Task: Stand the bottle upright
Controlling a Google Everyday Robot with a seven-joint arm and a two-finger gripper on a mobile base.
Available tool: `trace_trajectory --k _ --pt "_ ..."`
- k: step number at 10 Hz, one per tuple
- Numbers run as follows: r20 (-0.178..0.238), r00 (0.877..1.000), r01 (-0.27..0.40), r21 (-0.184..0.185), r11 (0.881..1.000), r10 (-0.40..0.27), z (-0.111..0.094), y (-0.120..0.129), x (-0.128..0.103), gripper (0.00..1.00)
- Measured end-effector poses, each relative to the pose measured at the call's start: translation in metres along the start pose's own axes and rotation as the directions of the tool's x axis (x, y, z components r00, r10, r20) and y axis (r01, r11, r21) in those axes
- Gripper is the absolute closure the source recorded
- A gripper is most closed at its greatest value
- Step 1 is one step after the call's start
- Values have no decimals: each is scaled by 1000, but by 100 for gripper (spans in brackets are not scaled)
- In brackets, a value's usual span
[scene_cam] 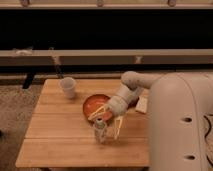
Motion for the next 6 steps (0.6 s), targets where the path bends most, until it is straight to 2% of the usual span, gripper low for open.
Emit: trace_trajectory --k 2,3,4,6 --pt "62 998 -18 -95 995 24 -13 -7 2 20" --pt "79 996 -21 -129 991 31 -17 -9 3 20" --pt "83 996 -22 -138 990 33 -20 -11 3 20" --pt "80 996 -17 -133 991 28 -17 -9 3 20"
